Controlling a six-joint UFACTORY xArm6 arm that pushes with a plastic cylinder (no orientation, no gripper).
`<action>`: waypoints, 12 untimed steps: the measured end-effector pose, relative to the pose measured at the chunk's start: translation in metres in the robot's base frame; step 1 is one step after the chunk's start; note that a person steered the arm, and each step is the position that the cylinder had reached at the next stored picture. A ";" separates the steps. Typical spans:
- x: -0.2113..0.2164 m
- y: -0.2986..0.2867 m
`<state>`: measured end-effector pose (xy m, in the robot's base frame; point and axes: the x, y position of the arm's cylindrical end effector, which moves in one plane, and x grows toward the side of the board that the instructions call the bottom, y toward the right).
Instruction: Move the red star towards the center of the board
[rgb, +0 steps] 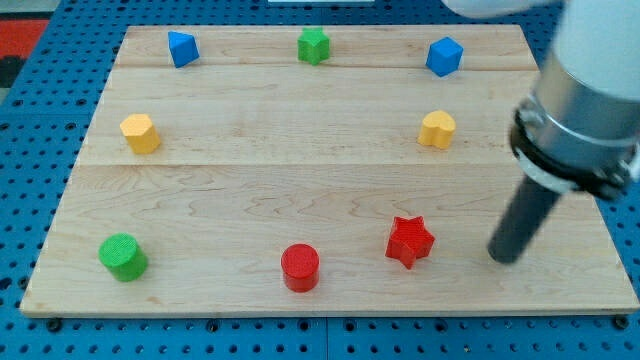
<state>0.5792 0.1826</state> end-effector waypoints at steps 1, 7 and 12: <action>-0.005 -0.085; -0.123 -0.312; -0.120 -0.046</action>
